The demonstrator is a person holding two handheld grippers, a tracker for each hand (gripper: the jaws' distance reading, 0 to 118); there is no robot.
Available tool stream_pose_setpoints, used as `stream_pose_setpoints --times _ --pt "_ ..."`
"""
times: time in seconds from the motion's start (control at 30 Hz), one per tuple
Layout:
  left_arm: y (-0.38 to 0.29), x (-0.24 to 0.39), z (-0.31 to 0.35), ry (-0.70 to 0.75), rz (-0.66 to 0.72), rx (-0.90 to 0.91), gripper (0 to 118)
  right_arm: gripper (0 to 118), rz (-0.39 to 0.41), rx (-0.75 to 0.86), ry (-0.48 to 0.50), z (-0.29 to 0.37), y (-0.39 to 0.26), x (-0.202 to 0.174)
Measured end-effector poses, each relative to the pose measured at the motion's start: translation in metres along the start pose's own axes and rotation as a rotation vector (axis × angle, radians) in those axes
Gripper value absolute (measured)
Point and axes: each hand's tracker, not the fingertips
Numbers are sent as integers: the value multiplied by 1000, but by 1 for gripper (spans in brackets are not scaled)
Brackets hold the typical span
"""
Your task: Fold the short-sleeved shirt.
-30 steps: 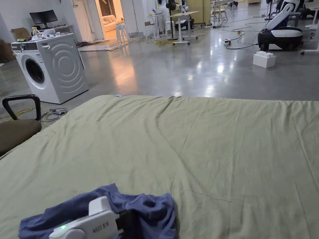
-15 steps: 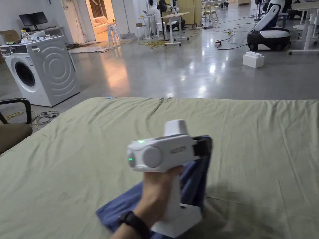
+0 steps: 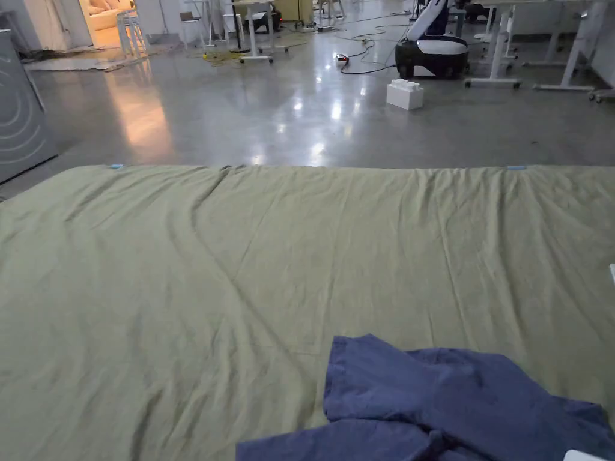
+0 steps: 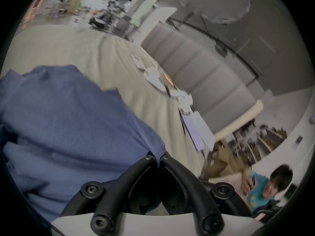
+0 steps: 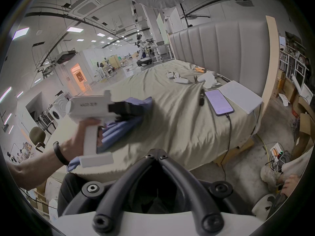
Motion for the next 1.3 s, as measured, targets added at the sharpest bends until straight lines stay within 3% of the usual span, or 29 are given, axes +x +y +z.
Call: stream_pose_setpoints --times 0.07,0.1,0.17,0.2,0.43,0.53,0.7,0.83,0.9,0.97,1.07,1.3 --pt "0 5 -12 73 -70 -53 5 0 2 1 -3 1 -2 -1" --pt "-4 4 -6 52 -61 -77 14 0 7 2 1 1 -3 -2" --pt "0 0 15 -26 -12 -37 61 0 25 0 22 -1 -4 -4" --pt "5 -2 34 -32 -12 11 74 0 42 0 48 -5 -4 -6" --pt "3 3 243 262 -187 325 75 0 179 110 179 -21 27 -45" --pt "-21 18 328 421 -193 471 75 0 218 197 234 -16 44 -65" --pt "-85 53 417 651 -170 678 74 0 251 326 282 -1 60 -87" --pt "-131 74 441 852 -181 698 71 0 244 360 300 8 64 -92" --pt "-142 77 444 896 -176 690 56 0 246 359 308 10 64 -94" --pt "-157 83 448 892 -161 686 15 0 254 351 313 11 62 -96" --pt "-168 91 450 854 -162 668 1 0 265 340 315 13 58 -98" --pt "-171 88 449 843 -98 618 0 0 299 332 314 14 52 -103"
